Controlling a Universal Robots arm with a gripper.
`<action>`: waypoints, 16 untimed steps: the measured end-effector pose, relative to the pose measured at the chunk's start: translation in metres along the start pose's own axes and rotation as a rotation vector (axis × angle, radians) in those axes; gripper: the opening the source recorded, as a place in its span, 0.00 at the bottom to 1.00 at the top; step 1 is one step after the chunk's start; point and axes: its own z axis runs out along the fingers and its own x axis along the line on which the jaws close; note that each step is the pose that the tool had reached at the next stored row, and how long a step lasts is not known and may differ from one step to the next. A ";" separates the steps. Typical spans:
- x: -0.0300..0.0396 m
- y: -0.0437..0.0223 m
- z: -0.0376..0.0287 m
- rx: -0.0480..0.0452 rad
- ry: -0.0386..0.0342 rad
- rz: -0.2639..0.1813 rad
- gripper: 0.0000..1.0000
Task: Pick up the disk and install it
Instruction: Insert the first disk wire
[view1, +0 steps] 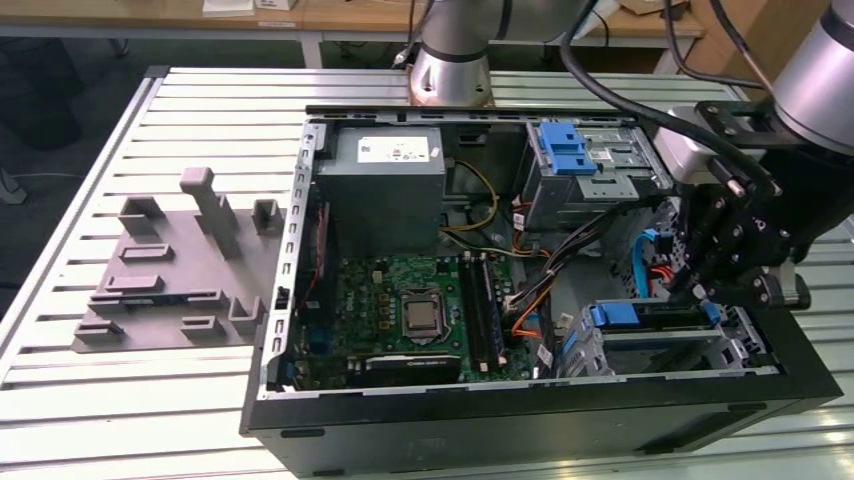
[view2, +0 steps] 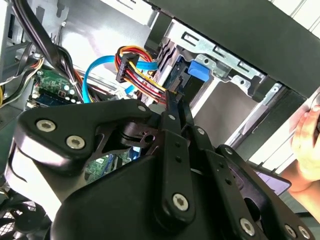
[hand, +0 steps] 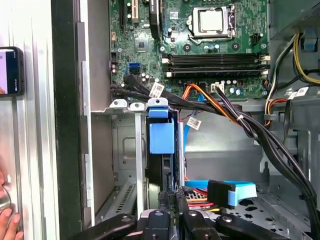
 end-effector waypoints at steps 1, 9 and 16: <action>-0.0001 -0.0001 0.0001 -0.0001 0.0001 0.001 0.16; -0.0004 -0.0037 0.0038 -0.0140 0.0006 0.013 0.16; -0.0005 -0.0073 0.0053 -0.0282 0.0015 0.015 0.16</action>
